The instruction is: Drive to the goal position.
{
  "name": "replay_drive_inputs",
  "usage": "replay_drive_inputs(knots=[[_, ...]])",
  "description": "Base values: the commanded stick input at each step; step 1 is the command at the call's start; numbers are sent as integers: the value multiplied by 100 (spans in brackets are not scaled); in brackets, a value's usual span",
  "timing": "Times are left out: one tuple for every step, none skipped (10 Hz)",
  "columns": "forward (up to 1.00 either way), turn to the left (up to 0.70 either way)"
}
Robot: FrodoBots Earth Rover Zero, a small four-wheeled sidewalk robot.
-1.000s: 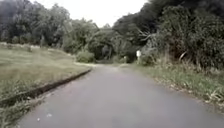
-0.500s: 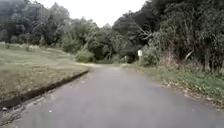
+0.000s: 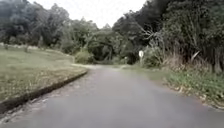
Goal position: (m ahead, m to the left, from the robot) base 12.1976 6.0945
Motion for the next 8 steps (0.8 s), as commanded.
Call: replay_drive_inputs(knots=[[100, 0], [100, 0], [100, 0], [100, 3], [100, 3], [100, 3], [100, 3], [100, 3]])
